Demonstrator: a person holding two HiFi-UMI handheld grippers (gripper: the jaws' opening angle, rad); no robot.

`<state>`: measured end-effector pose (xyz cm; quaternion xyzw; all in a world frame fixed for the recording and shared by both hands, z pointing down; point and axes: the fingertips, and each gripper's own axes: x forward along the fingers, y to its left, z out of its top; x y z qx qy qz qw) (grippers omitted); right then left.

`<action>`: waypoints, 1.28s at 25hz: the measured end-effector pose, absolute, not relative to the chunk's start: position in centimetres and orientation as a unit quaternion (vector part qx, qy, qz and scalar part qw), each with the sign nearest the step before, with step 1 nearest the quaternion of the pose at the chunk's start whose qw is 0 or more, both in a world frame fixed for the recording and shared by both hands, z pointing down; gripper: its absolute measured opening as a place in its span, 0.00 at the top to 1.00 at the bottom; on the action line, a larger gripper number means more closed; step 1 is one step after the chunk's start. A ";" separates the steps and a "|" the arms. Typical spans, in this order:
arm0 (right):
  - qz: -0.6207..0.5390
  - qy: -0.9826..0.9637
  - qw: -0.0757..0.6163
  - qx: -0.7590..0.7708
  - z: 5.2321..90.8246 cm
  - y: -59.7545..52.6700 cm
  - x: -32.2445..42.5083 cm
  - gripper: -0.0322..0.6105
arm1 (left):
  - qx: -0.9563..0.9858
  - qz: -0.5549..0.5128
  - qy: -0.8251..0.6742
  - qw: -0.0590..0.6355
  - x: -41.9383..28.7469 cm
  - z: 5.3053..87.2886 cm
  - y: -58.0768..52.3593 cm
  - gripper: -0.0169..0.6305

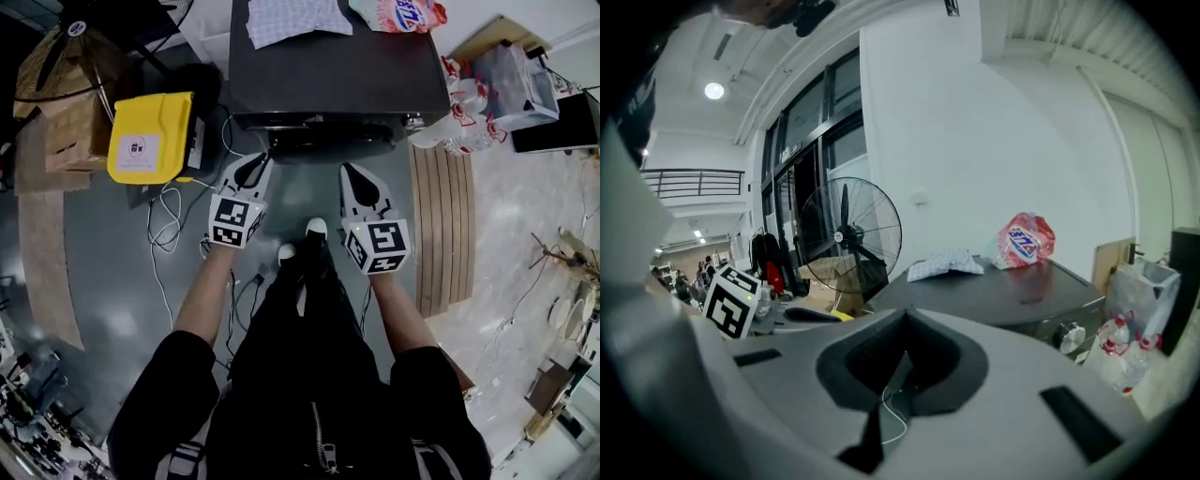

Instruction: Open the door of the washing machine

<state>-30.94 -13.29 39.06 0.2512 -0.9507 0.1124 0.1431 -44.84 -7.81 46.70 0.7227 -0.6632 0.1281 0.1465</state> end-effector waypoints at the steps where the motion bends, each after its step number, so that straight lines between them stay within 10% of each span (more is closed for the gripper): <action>1: 0.113 -0.951 0.146 0.250 39.8 -14.0 -31.3 0.95 | 0.723 0.128 -0.662 0.147 -45.2 47.6 -8.5 0.90; 12: 0.139 -0.946 0.188 0.225 46.9 -16.6 -32.3 0.95 | 0.734 0.197 -0.616 0.209 -46.3 61.3 -11.0 0.74; 32: 0.170 -0.907 0.250 0.292 53.7 -16.8 -23.0 0.95 | 0.758 0.295 -0.511 0.277 -45.5 77.9 -14.5 0.80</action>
